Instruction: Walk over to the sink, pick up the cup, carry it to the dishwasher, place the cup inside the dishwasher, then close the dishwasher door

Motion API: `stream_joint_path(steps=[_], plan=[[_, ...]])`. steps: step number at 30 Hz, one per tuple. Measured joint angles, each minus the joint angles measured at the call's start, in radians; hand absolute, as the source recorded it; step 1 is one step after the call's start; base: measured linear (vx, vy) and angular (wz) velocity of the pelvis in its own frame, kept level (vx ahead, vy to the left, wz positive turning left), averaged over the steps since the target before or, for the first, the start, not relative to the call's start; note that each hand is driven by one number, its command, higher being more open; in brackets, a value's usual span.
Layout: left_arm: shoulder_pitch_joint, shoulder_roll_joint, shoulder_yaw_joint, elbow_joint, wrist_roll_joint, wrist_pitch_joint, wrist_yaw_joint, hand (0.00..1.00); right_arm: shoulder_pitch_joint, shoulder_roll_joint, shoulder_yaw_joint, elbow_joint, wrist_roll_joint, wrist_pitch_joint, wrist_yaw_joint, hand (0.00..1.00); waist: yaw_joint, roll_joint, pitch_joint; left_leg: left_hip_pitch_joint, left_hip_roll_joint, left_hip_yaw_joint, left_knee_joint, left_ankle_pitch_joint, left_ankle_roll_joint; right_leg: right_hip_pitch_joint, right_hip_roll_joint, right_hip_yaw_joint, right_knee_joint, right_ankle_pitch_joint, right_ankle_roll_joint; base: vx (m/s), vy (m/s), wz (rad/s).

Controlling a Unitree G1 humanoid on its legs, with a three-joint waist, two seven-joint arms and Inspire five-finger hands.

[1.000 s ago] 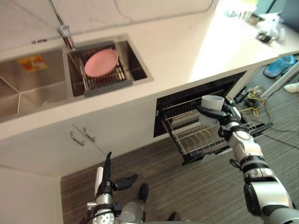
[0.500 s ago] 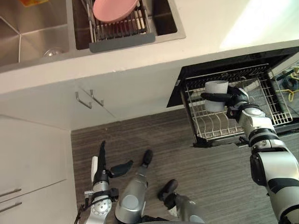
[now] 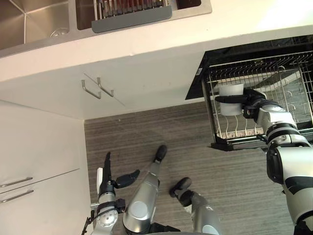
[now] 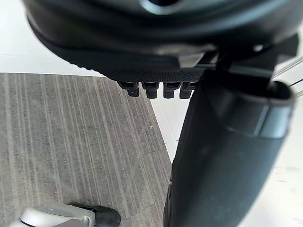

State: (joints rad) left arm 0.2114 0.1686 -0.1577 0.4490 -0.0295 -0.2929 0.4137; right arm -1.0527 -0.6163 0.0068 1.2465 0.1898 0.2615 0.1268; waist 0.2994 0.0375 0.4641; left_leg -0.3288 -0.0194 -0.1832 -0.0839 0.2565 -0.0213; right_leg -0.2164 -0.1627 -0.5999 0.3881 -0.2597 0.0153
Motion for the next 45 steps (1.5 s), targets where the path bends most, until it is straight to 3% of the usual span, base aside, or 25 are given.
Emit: stream_joint_path(steps=[2, 3, 15, 25, 31, 33, 35, 39, 42, 45], plan=[[0.0, 0.0, -0.004, 0.0, -0.031, -0.001, 0.003, 1.0, -0.001, -0.001, 0.001, 0.0, -0.008, 0.0, 0.006, 0.0, -0.001, 0.001, 0.0, -0.006, -0.002, 0.002, 0.002, 0.0, 0.0, -0.012, -0.006, 0.003, 0.016, -0.008, 0.001, -0.01, -0.077, -0.01], [-0.001, 0.0, -0.004, 0.0, -0.032, -0.003, 0.003, 1.0, -0.002, -0.002, 0.003, 0.0, -0.017, 0.0, 0.008, 1.0, -0.001, 0.001, 0.001, -0.011, -0.003, 0.001, 0.006, 0.0, 0.0, -0.017, -0.009, 0.002, 0.023, -0.012, 0.0, -0.01, -0.086, 0.04], [-0.003, -0.011, -0.002, -0.006, -0.069, -0.018, 0.009, 1.0, -0.087, 0.0, 0.083, -0.021, 0.065, -0.037, 0.009, 1.0, 0.007, 0.004, 0.004, -0.012, -0.003, -0.009, 0.024, -0.002, -0.004, -0.012, -0.011, -0.007, 0.036, -0.023, -0.006, -0.04, -0.061, 0.03], [0.007, -0.028, 0.008, -0.018, -0.067, -0.017, 0.023, 1.0, -0.085, -0.006, 0.089, -0.1, 0.144, -0.067, 0.008, 1.0, 0.007, -0.003, 0.007, 0.078, 0.009, 0.0, -0.001, -0.001, -0.008, 0.073, 0.005, -0.001, 0.005, -0.022, -0.006, -0.02, -0.064, -0.03], [0.039, -0.033, 0.042, -0.02, -0.057, 0.003, 0.025, 1.0, 0.196, -0.016, -0.01, -0.427, 0.251, -0.079, 0.004, 1.0, -0.047, -0.02, 0.0, 0.121, 0.01, 0.01, -0.003, -0.011, -0.005, 0.134, 0.021, 0.003, -0.05, 0.002, 0.005, 0.0, -0.037, -0.04], [0.065, -0.034, 0.072, 0.003, -0.045, 0.004, 0.025, 1.0, 0.383, 0.022, -0.109, -0.605, 0.278, -0.108, -0.005, 1.0, -0.069, -0.047, -0.032, 0.141, 0.015, 0.036, -0.003, -0.023, 0.0, 0.162, 0.037, 0.024, -0.101, 0.028, 0.01, 0.02, -0.006, -0.28], [0.086, -0.038, 0.114, 0.074, -0.027, 0.005, 0.025, 1.0, 0.589, 0.131, -0.209, -0.786, 0.286, -0.161, -0.031, 1.0, -0.101, -0.074, -0.099, 0.15, 0.017, 0.061, -0.003, -0.038, 0.006, 0.177, 0.048, 0.047, -0.15, 0.051, 0.016, 0.06, -0.001, -0.36], [0.128, -0.066, 0.201, 0.172, -0.028, 0.006, 0.029, 1.0, 0.955, 0.363, -0.265, -1.077, 0.289, -0.268, -0.036, 1.0, -0.171, -0.11, -0.183, 0.193, 0.018, 0.112, -0.004, -0.071, 0.014, 0.22, 0.058, 0.099, -0.215, 0.081, 0.026, 0.06, 0.007, -0.43], [0.135, -0.08, 0.243, 0.22, -0.011, -0.001, 0.035, 1.0, 1.203, 0.51, -0.252, -1.223, 0.243, -0.333, 0.03, 1.0, -0.21, -0.11, -0.223, 0.227, 0.022, 0.152, -0.008, -0.089, 0.014, 0.252, 0.066, 0.141, -0.253, 0.101, 0.029, 0.02, -0.003, -0.4], [0.136, -0.086, 0.268, 0.259, 0.032, -0.007, 0.049, 1.0, 1.292, 0.57, -0.186, -1.26, 0.252, -0.353, 0.107, 1.0, -0.248, -0.106, -0.257, 0.252, 0.025, 0.177, -0.008, -0.098, 0.014, 0.269, 0.068, 0.166, -0.263, 0.107, 0.032, -0.01, -0.008, -0.29]])
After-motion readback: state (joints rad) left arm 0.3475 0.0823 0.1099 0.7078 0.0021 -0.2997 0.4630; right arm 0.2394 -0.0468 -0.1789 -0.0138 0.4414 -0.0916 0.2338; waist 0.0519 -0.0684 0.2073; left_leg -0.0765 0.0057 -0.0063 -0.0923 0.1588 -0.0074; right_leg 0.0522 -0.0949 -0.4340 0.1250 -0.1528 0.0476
